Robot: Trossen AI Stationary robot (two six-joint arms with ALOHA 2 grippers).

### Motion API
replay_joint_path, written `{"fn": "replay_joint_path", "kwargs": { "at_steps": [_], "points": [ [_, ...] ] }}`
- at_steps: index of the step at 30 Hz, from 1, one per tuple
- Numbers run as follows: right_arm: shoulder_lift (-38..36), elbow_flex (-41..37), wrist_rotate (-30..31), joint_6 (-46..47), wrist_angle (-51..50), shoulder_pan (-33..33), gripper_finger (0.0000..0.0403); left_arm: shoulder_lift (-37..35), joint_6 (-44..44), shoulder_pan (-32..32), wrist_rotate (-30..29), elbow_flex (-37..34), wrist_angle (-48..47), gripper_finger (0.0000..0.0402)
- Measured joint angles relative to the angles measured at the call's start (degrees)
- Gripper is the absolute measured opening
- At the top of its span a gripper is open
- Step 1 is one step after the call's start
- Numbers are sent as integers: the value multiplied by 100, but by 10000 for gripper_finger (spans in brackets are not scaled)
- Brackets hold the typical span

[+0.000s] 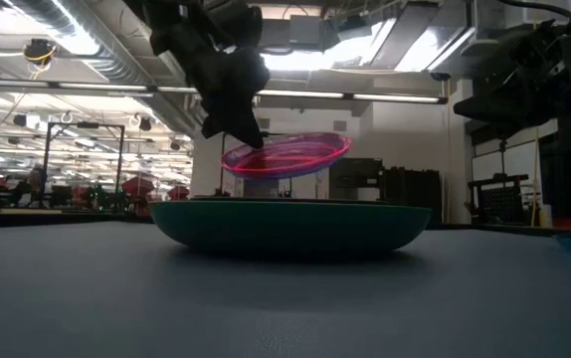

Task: Stack plastic plates
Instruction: Stack the top light pink plate on top of the blue plate

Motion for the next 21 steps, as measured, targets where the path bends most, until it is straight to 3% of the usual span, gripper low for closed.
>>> {"fn": "replay_joint_path", "kwargs": {
  "at_steps": [10, 21],
  "points": [
    [-1, -1, 2, -3, 2, -1, 0, 206, -578, -618, -104, 4, 216, 0],
    [-2, -1, 2, -4, 2, -2, 0, 570, -839, -732, 3, 4, 99, 0]
  ]
}}
